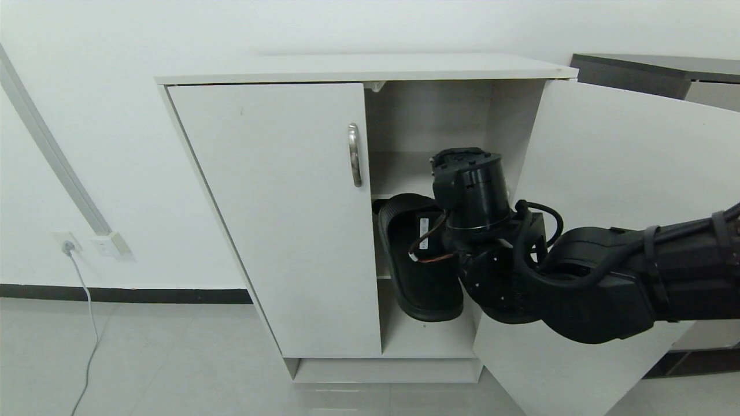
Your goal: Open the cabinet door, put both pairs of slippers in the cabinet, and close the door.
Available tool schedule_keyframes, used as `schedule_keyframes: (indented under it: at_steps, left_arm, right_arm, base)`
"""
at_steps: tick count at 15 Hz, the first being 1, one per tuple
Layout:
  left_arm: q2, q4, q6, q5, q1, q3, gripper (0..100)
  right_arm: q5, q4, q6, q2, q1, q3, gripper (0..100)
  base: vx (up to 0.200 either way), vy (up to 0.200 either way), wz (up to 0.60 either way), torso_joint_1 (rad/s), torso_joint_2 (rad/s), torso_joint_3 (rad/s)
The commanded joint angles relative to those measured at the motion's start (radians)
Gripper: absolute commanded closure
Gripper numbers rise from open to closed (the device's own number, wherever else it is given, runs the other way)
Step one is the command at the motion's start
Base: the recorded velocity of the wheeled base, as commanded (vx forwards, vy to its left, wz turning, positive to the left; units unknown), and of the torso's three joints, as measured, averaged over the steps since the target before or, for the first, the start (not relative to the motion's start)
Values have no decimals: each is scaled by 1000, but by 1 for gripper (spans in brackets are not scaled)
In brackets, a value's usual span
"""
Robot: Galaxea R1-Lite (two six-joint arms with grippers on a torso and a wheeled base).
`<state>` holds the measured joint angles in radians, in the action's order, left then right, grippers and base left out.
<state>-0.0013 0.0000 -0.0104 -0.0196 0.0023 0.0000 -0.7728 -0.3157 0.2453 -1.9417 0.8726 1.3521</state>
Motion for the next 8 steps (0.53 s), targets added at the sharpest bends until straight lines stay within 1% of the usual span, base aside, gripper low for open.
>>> schedule_keyframes:
  at_steps: [1, 2, 4, 8]
  left_arm:
    - [1, 0, 0, 0, 1, 0, 100]
    - [1, 0, 0, 0, 1, 0, 100]
    - [1, 0, 1, 3, 1, 0, 100]
    - [1, 0, 1, 1, 1, 0, 100]
  right_arm:
    - [-8, 0, -8, -16, 0, 19, 100]
    - [-28, -3, -11, -25, -1, 25, 100]
    - [-33, -6, -14, -22, -4, 25, 100]
    - [-33, -8, -9, -17, -9, 16, 100]
  base:
    - [0, 0, 0, 0, 0, 0]
    - [0, 0, 0, 0, 0, 0]
    - [0, 0, 0, 0, 0, 0]
    - [200, 0, 0, 1, 1, 4]
